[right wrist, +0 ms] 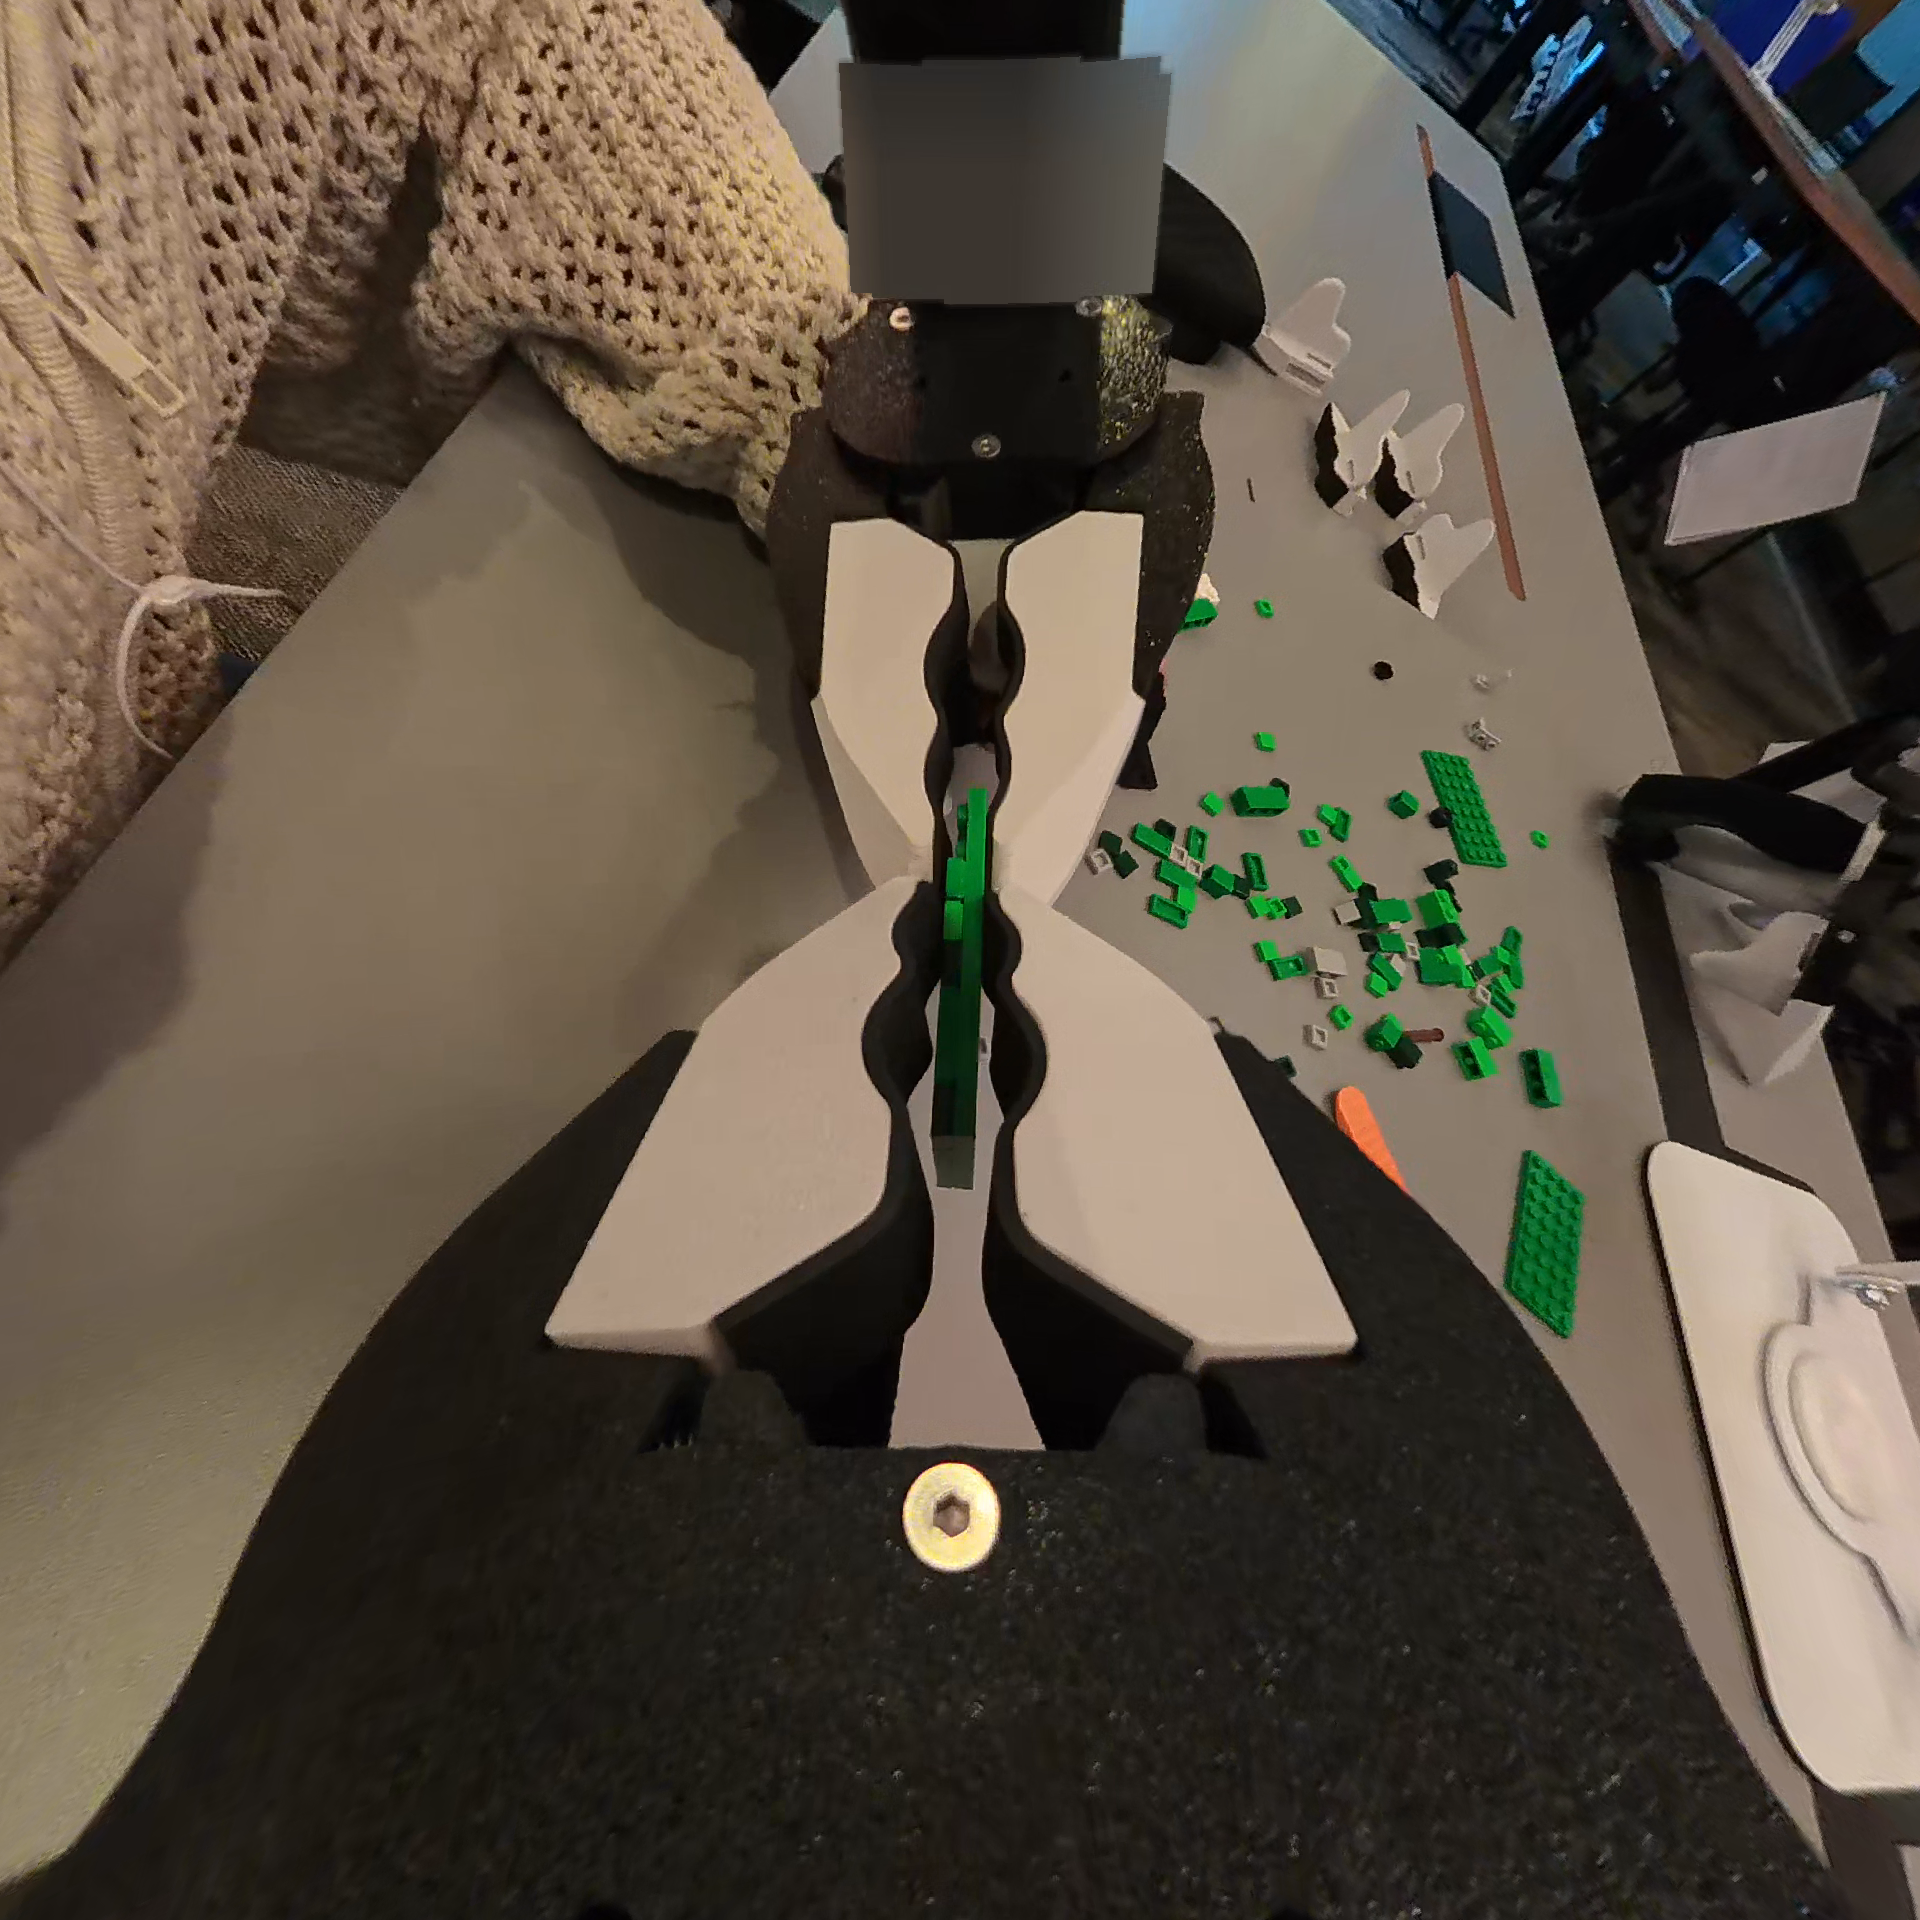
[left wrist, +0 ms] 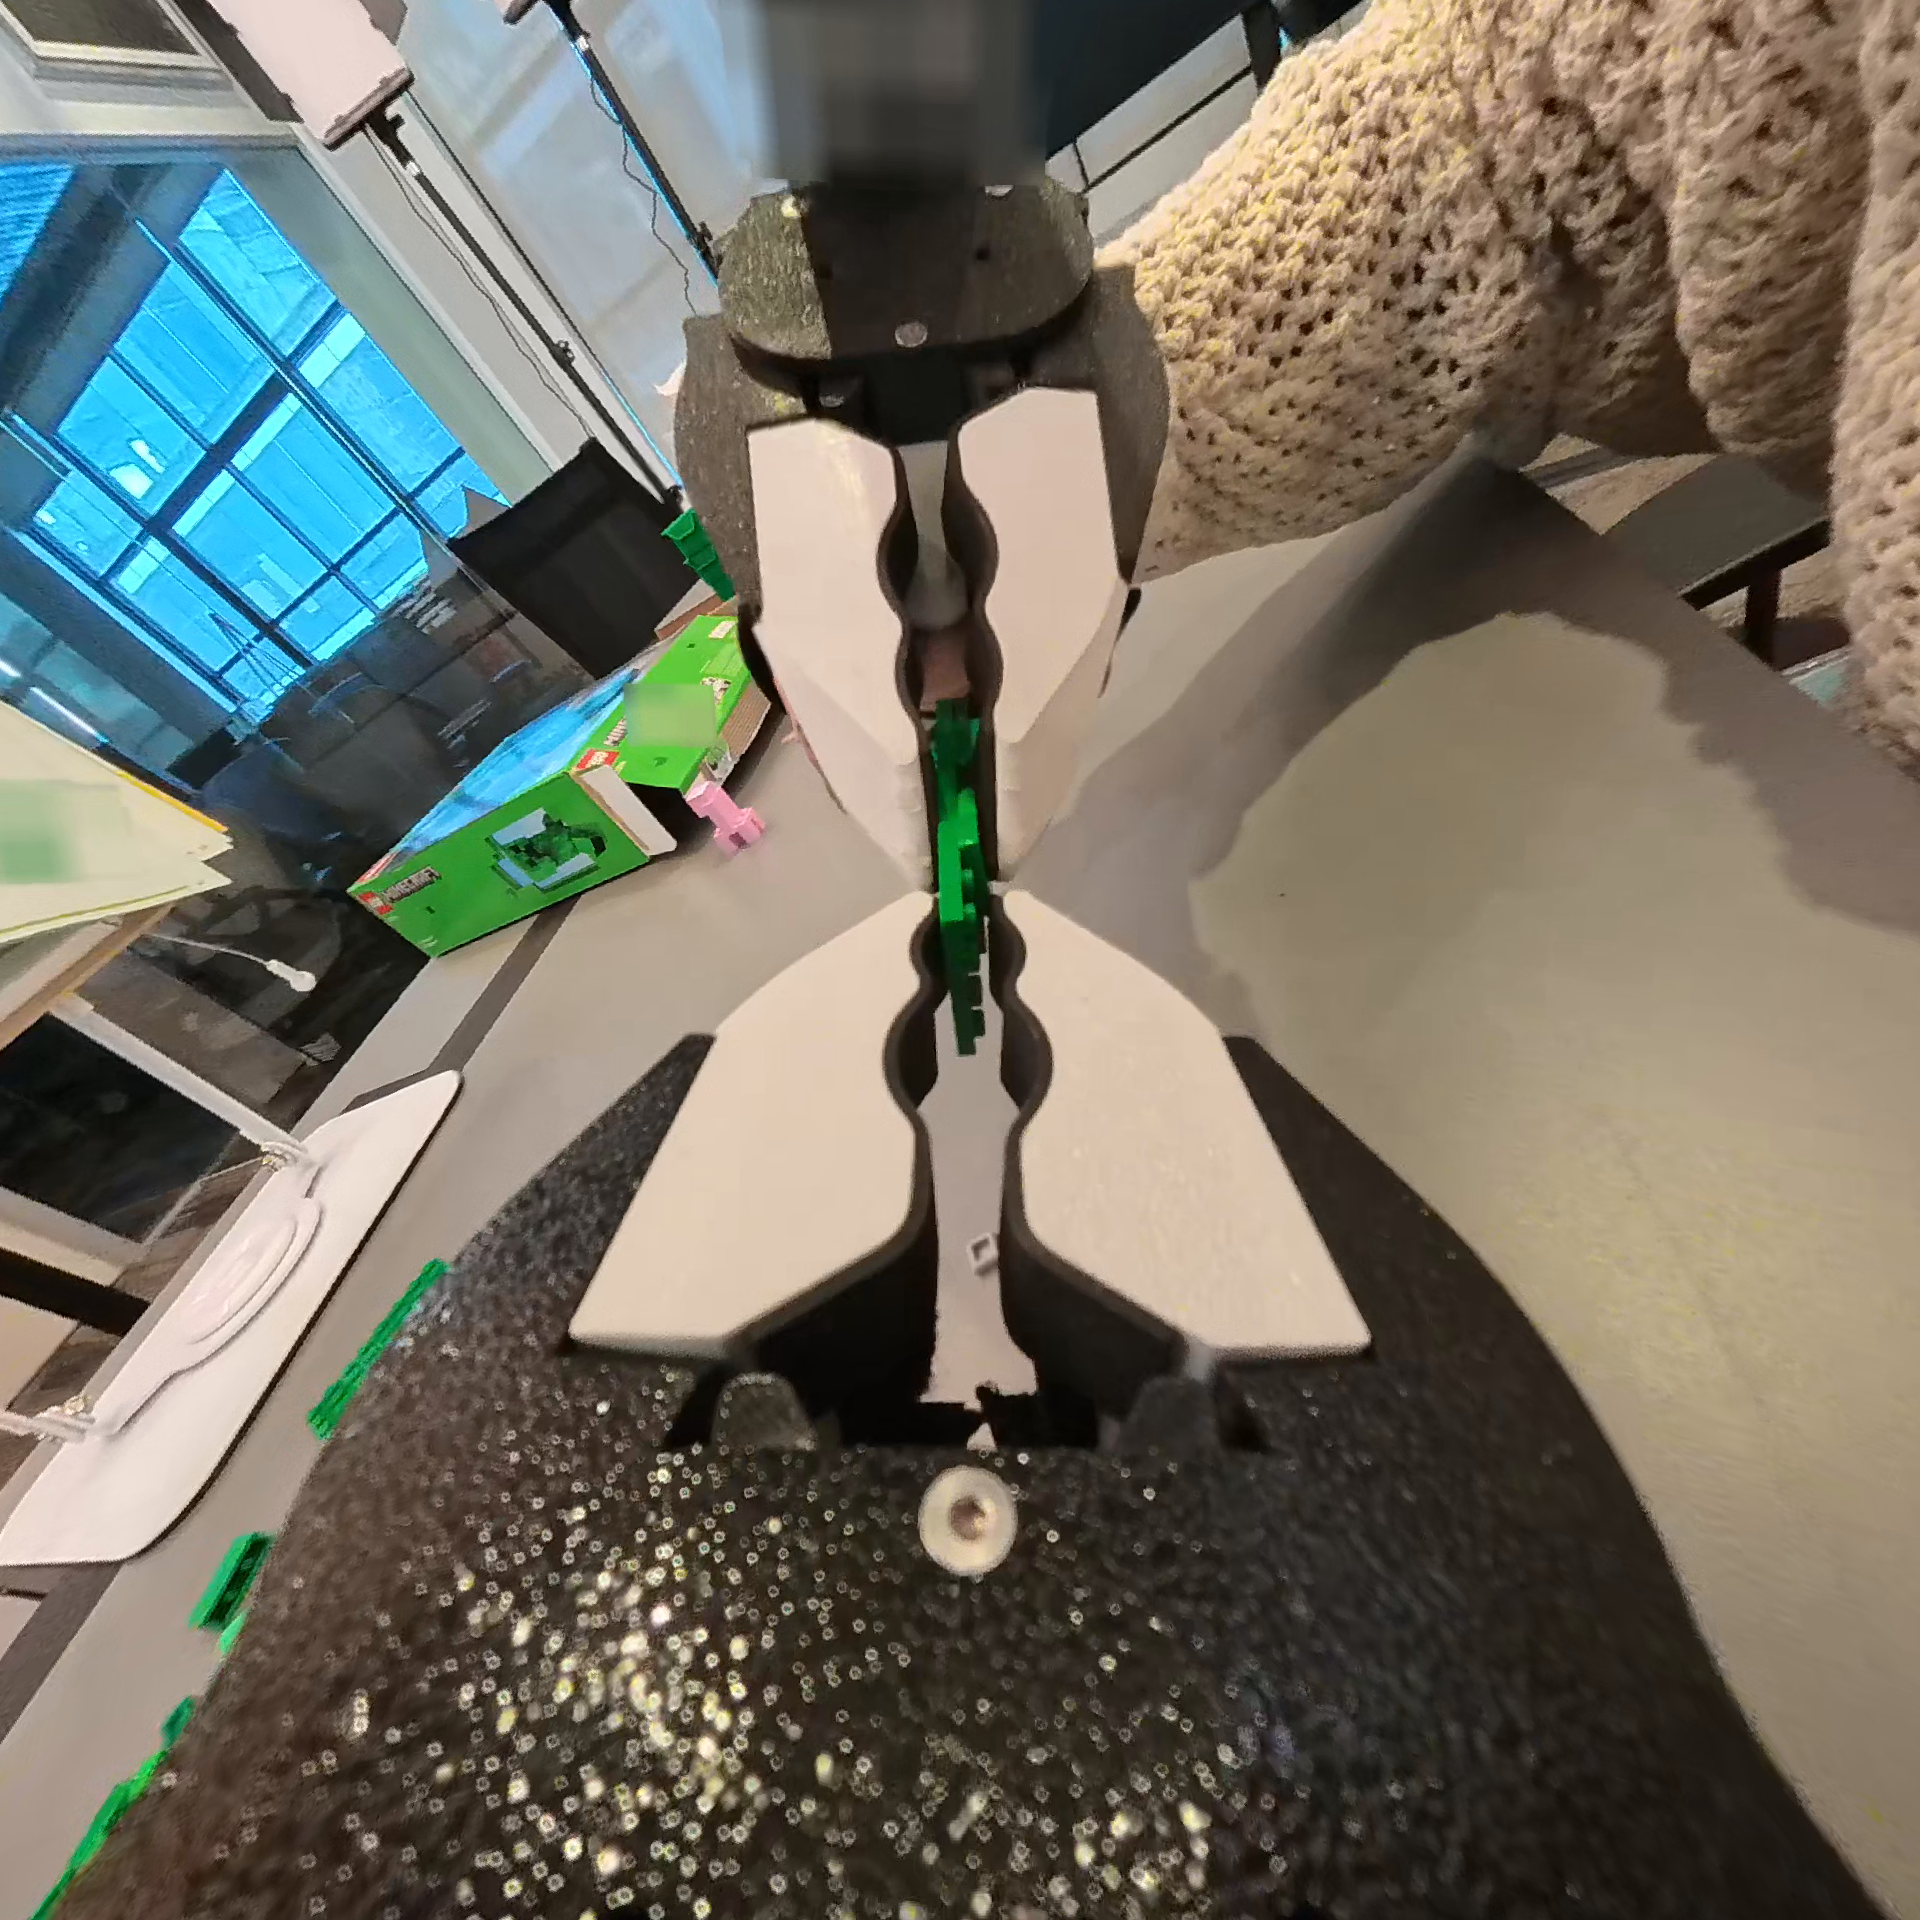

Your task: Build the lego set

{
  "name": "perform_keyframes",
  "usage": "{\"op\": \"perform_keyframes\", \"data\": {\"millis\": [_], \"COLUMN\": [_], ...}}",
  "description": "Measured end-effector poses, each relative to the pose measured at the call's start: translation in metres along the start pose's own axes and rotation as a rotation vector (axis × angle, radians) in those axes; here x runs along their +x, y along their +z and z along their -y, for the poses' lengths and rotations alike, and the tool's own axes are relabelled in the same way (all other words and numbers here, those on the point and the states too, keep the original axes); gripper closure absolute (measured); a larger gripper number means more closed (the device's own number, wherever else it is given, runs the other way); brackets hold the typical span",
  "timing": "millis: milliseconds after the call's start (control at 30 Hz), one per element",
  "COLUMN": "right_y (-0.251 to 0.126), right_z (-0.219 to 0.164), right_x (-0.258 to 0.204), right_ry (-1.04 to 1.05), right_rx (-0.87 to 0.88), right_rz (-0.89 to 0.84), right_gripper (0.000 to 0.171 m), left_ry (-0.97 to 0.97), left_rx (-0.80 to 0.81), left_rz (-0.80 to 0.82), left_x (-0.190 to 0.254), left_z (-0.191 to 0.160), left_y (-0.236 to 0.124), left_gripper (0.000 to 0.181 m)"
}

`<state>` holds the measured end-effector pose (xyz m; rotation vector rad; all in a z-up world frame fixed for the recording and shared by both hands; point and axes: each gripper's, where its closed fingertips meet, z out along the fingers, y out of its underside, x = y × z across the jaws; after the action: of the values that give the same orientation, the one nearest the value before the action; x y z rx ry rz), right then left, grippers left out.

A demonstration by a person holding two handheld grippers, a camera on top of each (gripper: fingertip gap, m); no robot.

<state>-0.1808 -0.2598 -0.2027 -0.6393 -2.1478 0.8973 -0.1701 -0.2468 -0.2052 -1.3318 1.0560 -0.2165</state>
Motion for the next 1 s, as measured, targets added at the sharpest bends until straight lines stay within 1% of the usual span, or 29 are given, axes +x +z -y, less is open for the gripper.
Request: {"op": "perform_keyframes", "data": {"millis": [167,300,400,433,567,800,967,1000], "right_y": [0.004,0.006,0.005,0.005,0.005,0.006,0.006,0.007], "right_z": [-0.012,-0.014,-0.013,-0.014,-0.016,-0.018,-0.018,-0.019], "right_x": [0.002,0.002,0.001,0.001,-0.001,-0.002,-0.002,-0.001], "right_ry": [0.053,0.087,0.119,0.125,0.081,0.009,0.005,-0.006], "right_rx": [-0.056,-0.048,-0.034,-0.036,-0.060,-0.103,-0.111,-0.129], "right_rz": [0.001,0.016,0.041,0.043,0.042,0.025,0.027,0.022], "right_gripper": [0.164,0.163,0.157,0.158,0.164,0.164,0.164,0.161], "left_ry": [-0.026,-0.033,-0.026,-0.026,-0.024,-0.028,-0.016,-0.017], "left_rx": [-0.067,-0.089,-0.106,-0.110,-0.114,-0.126,-0.122,-0.117], "left_rz": [0.003,-0.004,-0.018,-0.024,-0.022,-0.033,-0.031,-0.035], "left_x": [-0.001,0.000,0.003,0.004,0.003,0.005,0.005,0.006], "left_z": [-0.013,-0.018,-0.022,-0.022,-0.023,-0.025,-0.024,-0.024], "left_y": [0.004,0.005,0.006,0.006,0.006,0.006,0.006,0.006], "left_gripper": [0.174,0.174,0.174,0.174,0.174,0.174,0.174,0.175]}}
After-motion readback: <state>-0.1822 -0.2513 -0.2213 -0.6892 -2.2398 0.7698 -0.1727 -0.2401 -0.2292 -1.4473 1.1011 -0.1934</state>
